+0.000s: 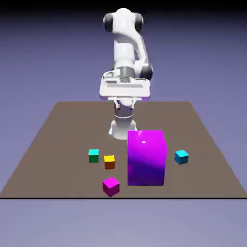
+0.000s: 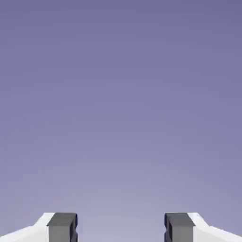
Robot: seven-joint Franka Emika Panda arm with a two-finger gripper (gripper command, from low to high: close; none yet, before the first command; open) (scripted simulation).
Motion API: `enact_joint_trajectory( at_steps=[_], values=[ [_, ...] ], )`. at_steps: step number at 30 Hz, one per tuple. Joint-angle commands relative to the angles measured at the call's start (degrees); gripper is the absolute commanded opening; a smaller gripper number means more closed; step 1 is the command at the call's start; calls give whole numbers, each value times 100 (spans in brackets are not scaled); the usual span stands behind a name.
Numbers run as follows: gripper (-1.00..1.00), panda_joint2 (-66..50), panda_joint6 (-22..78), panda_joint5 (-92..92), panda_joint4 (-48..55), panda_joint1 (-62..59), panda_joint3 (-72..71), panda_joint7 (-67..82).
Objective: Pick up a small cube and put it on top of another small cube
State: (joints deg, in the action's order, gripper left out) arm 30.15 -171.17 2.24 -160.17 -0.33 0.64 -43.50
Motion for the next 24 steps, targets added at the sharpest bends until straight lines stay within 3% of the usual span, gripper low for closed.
enact_joint_trajectory(
  at_steps=[1,21,24],
  values=[
    [0,-208,235,186,69,-84,53,-86],
    [0,-4361,4934,3897,1441,-1771,1121,-1810],
    [0,-4636,4833,4183,1452,-1773,1024,-1685]
  ],
)
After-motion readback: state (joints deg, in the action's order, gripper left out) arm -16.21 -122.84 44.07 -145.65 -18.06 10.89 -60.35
